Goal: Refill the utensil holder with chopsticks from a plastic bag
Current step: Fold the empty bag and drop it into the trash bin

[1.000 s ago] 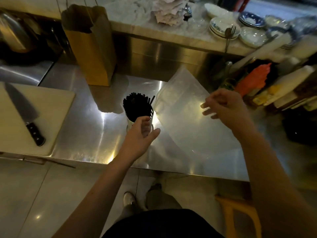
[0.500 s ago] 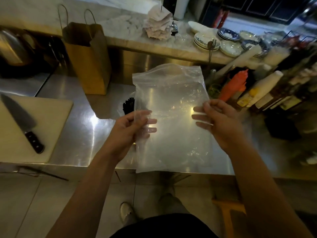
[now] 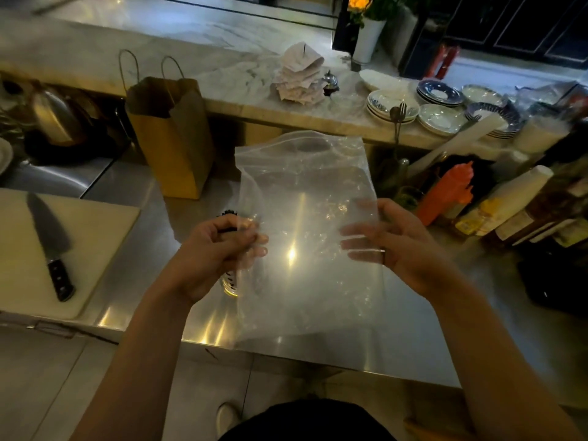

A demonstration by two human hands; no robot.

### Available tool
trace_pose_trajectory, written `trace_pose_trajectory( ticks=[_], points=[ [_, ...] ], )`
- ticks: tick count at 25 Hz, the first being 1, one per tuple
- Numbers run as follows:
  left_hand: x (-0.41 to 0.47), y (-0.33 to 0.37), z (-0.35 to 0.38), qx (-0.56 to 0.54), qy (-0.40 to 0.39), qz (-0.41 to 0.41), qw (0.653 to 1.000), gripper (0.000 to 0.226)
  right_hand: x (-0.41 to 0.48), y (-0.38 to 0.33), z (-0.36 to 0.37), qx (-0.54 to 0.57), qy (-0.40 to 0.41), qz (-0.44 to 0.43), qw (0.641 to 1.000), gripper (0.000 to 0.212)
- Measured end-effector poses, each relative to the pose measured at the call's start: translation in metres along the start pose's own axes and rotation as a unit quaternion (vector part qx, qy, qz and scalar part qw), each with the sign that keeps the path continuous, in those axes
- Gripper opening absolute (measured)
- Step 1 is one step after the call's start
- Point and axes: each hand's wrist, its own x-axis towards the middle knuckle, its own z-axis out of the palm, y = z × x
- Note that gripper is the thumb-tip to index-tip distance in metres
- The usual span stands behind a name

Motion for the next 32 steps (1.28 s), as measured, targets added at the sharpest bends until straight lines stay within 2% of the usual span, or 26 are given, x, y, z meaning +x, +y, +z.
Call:
trace_pose_trajectory(
  ticks=[2,7,13,15,17,18,20,23,24,26,27,28,29,31,32],
  points=[
    [0.011,0.002,0.014,0.026,0.014,0.002,1.000,0.016,0.006,-0.003,-0.019,-0.033,-0.041,0.005,0.999,0.032],
    [0.038,0.009,0.046,0.043,0.060,0.011,0.997,0.016,0.031,-0.010,-0.070,-0.046,-0.038,0.018,0.998,0.025],
    [0.049,0.012,0.051,0.001,0.025,0.026,0.999,0.025,0.059,-0.012,-0.093,0.000,-0.057,0.013,0.998,0.024],
    [0.052,0.016,0.048,0.015,0.023,0.050,0.998,0.003,0.066,-0.013,-0.091,-0.002,-0.061,-0.005,0.998,0.030],
    [0.054,0.020,0.043,0.052,0.044,0.048,0.996,0.049,0.070,-0.014,-0.083,-0.017,-0.039,-0.015,0.999,0.039],
    [0.055,0.023,0.039,0.042,0.033,0.041,0.998,0.057,0.072,-0.015,-0.080,-0.022,-0.031,-0.018,0.999,0.040],
    [0.055,0.030,0.031,0.026,0.034,0.047,0.998,0.052,0.077,-0.016,-0.072,-0.034,-0.026,-0.032,0.999,0.038],
    [0.053,0.037,0.025,-0.081,0.040,0.010,0.996,0.018,0.084,-0.023,-0.059,-0.036,-0.019,-0.066,0.997,0.040],
    [0.052,0.034,0.021,-0.084,0.033,-0.004,0.996,0.025,0.087,-0.025,-0.051,-0.019,-0.015,-0.077,0.997,0.041],
    [0.048,0.025,0.020,-0.003,-0.001,-0.019,1.000,0.062,0.090,-0.027,-0.037,-0.002,0.004,-0.105,0.994,0.041],
    [0.045,0.021,0.023,0.026,-0.011,-0.015,0.999,0.064,0.092,-0.028,-0.030,-0.001,0.018,-0.115,0.993,0.042],
    [0.043,0.017,0.024,0.035,-0.004,-0.010,0.999,0.057,0.095,-0.027,-0.024,0.006,0.031,-0.122,0.992,0.041],
    [0.042,0.016,0.025,0.034,0.014,-0.010,0.999,0.048,0.097,-0.026,-0.020,0.026,0.040,-0.114,0.992,0.036],
    [0.040,0.020,0.022,0.040,0.049,0.003,0.998,0.041,0.095,-0.023,-0.009,0.110,0.019,-0.037,0.993,0.025],
    [0.040,0.022,0.017,0.045,0.056,0.014,0.997,0.041,0.092,-0.021,-0.003,0.129,-0.006,0.011,0.992,0.036]
  ],
)
